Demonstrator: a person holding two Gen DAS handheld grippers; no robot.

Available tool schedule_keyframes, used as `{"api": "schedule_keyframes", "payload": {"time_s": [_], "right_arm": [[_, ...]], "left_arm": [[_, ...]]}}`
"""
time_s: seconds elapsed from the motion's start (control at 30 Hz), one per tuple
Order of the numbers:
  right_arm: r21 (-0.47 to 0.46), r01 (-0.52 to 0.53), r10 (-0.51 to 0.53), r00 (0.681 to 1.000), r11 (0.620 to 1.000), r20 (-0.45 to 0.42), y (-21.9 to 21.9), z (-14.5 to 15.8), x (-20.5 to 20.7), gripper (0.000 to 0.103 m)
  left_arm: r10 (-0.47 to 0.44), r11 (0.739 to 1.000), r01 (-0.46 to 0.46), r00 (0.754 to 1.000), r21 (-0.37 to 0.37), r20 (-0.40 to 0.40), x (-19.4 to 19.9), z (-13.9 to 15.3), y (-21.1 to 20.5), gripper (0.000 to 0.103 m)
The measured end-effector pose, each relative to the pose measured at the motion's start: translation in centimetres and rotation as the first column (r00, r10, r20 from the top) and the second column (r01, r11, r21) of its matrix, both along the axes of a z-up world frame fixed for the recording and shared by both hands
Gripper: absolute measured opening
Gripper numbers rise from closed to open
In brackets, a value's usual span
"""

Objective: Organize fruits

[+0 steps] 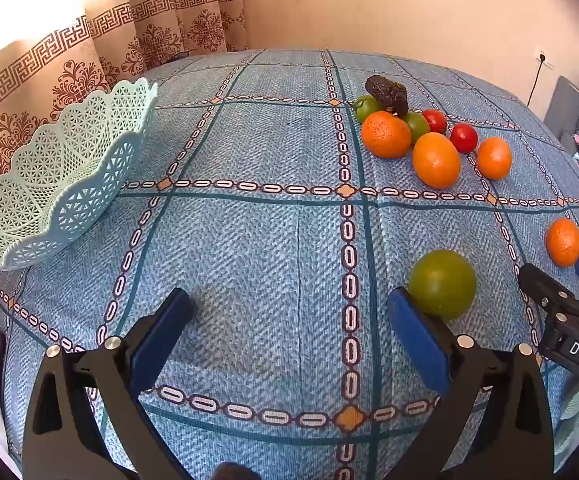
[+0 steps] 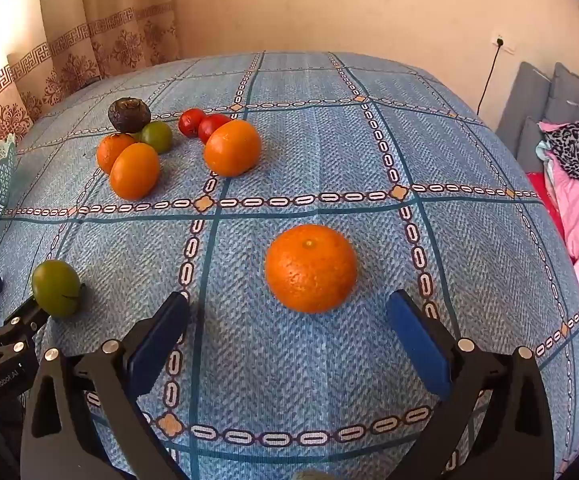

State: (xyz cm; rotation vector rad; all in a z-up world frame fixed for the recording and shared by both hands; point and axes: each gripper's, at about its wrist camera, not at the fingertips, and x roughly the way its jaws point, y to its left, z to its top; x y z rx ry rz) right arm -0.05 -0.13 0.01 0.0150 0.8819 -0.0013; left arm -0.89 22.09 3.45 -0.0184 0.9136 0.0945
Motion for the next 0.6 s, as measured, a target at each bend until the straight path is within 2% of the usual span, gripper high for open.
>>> {"api": "schedule_keyframes", "payload": {"time_s": [0.03,0.6], "right_arm": [[0.002,0.003,-0.003,1.000,1.000,-0.022,-0.06,-0.09,0.19,0.098],[-0.009,0.004,-0.004,1.000,1.000,-0.016,0.02,-0.28,0.28,0.098]], "left_arm": [[0.005,1.000,-0.005,1.000,-0.003,-0.002,-0.01,0.00,-0.06,0.100],[0.014,1.000,-0.014,1.000,-0.021,-0.004,0.09,-0.06,0.11,0.100]]}}
